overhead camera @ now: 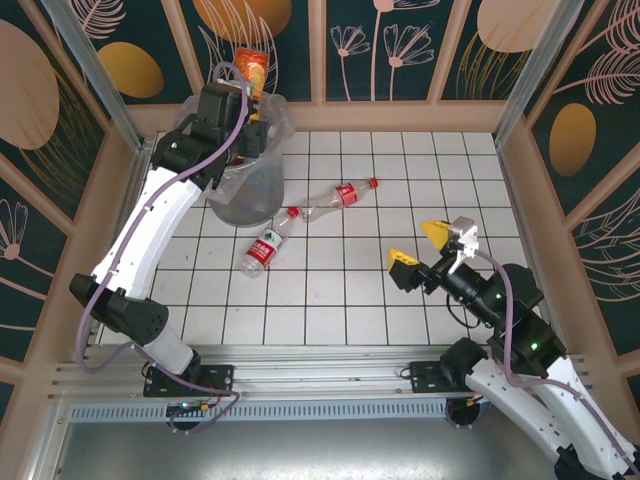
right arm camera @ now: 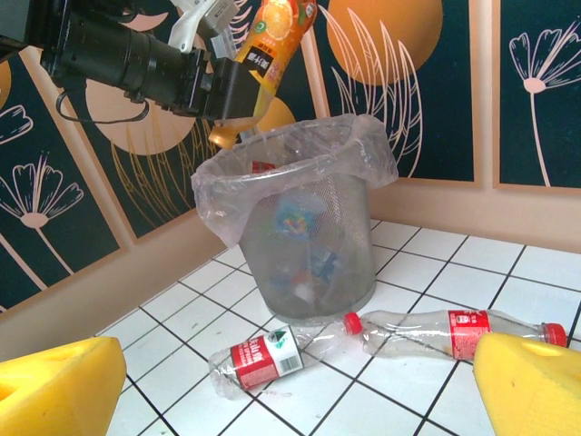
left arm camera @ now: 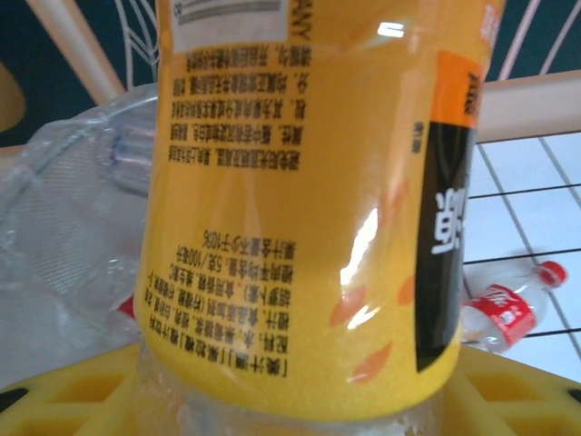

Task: Put the plastic bottles in the bin

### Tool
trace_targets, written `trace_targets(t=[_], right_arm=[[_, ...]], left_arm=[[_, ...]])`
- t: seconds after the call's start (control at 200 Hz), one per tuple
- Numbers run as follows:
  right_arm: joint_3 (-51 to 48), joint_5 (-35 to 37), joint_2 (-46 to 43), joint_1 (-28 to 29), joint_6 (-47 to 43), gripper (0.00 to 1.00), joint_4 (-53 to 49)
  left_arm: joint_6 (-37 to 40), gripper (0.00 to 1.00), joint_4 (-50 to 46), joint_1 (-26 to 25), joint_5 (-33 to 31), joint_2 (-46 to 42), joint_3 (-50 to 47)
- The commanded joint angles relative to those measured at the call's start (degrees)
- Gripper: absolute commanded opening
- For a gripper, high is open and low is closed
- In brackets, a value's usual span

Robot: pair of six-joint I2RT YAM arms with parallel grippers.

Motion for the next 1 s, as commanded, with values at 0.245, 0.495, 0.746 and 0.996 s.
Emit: trace_targets(t=[0.245,0.495,0.746,0.996], right_arm=[[-0.67,0.71,0.12,-0.24,-0.49,0.99,0.13],[-0.76,0.81,0.19,-0.32,-0.57,0.99,0.17],[-0.79,0.73,0.27,-0.4,-0.58,0.99,0.2],[-0.77,0.96,0.31,-0.56,0.13,0.99,0.48]], left_arm=[[7.95,0.63,-2.04,2.04,-7.14,7.13,1.3],[8.9,0.68,-2.28,3.45,-5.66,7.95,0.83],[8.42,0.76,-2.37,3.52,-4.76,7.43,1.53],[6.61,0.81,-3.91,3.52,-2.88,6.68,3.96]])
